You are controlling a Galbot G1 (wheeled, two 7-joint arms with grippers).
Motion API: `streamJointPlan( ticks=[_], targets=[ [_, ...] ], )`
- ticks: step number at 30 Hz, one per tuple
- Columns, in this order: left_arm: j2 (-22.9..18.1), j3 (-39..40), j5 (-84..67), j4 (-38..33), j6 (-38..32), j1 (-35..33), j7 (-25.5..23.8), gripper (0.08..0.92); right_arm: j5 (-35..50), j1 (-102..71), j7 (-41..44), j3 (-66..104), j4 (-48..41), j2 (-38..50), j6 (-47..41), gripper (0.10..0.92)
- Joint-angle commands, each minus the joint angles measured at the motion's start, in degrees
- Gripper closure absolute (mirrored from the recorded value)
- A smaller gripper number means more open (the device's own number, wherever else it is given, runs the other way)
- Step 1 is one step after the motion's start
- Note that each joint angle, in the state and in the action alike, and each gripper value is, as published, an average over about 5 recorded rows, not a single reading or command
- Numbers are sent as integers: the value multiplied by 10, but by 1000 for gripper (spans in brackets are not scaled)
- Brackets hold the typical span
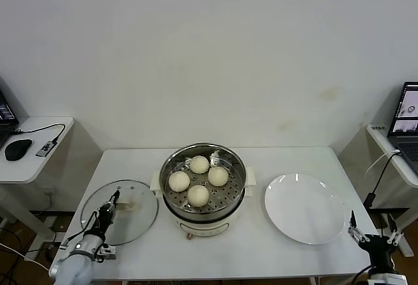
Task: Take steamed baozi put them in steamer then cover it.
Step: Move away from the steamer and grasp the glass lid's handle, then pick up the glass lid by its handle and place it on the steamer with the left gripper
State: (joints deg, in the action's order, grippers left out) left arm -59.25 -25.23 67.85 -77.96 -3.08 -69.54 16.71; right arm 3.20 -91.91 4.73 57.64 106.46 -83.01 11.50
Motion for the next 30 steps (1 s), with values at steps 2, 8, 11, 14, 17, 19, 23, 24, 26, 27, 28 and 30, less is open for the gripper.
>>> streamJointPlan(
  ticks=[2,8,11,14,17,19,23,24,26,27,28,30],
  targets=[
    [18,-78,-58,-145,20,-81,-1,852,-7,2,2,-13,-2,2,4,203],
    [58,-153,-115,-261,54,-153,-57,856,-9,2,3,-23,-1,6,6,203],
    [83,-188,-152,-296,71,-169,-90,856,-10,2,4,-27,0,9,6,203],
    [109,-205,-191,-320,94,-170,-124,856,-10,2,5,-30,1,11,7,203],
    [131,-197,-231,-339,126,-159,-154,856,-16,1,7,-32,1,11,9,203],
    [143,-175,-255,-361,150,-148,-168,856,-23,0,8,-33,2,11,11,203],
    [156,-109,-279,-414,208,-127,-181,856,-34,-2,10,-35,3,6,14,203],
    [158,-92,-279,-425,221,-122,-183,856,-38,-3,10,-36,3,4,15,203],
    [160,-47,-274,-442,245,-101,-187,856,-45,-3,10,-39,3,2,17,203],
    [160,-24,-269,-446,253,-86,-187,856,-49,-4,9,-42,3,0,18,203],
    [159,2,-264,-446,261,-66,-187,856,-54,-5,9,-44,2,-1,19,203],
    [155,56,-250,-439,274,-22,-187,856,-64,-6,8,-50,2,-4,23,203]
  ],
)
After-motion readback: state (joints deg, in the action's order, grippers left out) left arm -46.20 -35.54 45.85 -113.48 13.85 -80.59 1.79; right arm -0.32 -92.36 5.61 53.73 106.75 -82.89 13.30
